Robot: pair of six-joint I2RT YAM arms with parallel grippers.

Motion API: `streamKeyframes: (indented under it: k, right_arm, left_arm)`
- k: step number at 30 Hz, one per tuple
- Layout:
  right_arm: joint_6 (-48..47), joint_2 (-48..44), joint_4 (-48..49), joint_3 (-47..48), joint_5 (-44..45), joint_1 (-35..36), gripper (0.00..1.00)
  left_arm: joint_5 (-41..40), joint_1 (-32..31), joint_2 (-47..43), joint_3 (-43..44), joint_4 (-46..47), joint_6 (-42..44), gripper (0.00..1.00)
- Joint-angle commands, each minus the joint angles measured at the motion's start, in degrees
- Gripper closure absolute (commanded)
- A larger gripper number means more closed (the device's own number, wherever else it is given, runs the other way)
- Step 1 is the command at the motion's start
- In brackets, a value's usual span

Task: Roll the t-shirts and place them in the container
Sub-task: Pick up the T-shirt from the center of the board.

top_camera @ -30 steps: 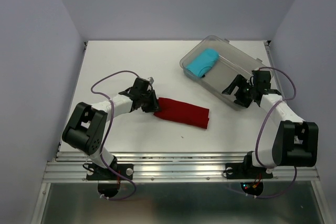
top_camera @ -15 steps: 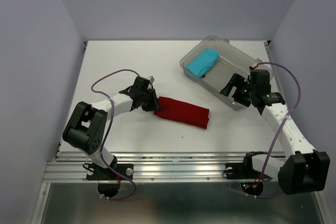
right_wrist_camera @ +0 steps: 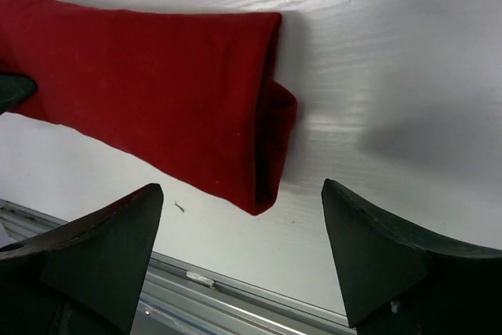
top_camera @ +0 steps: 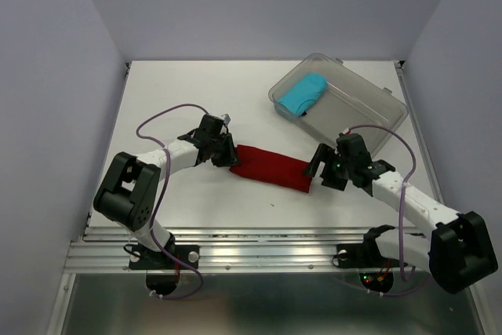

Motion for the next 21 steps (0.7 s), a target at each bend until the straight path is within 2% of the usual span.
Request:
streamKeyframes:
  k: [1, 11, 21]
  right_arm:
    - [5.7, 1.7, 9.2, -2.8, 1.9, 0.7, 0.12]
    - [11.5, 5.4, 15.4, -6.9, 2.4, 2.2, 0.10]
    - [14.9, 10.9, 19.7, -6.0, 3.7, 4.2, 0.18]
  left_arm:
    - [-0.2, 0.2, -0.5, -0.2, -0.5, 1.4, 1.00]
    - [0.2, 0.2, 0.2, 0.2, -0.5, 1.9, 1.00]
    - [0.1, 0.3, -0.5, -0.5, -0.7, 2.1, 1.00]
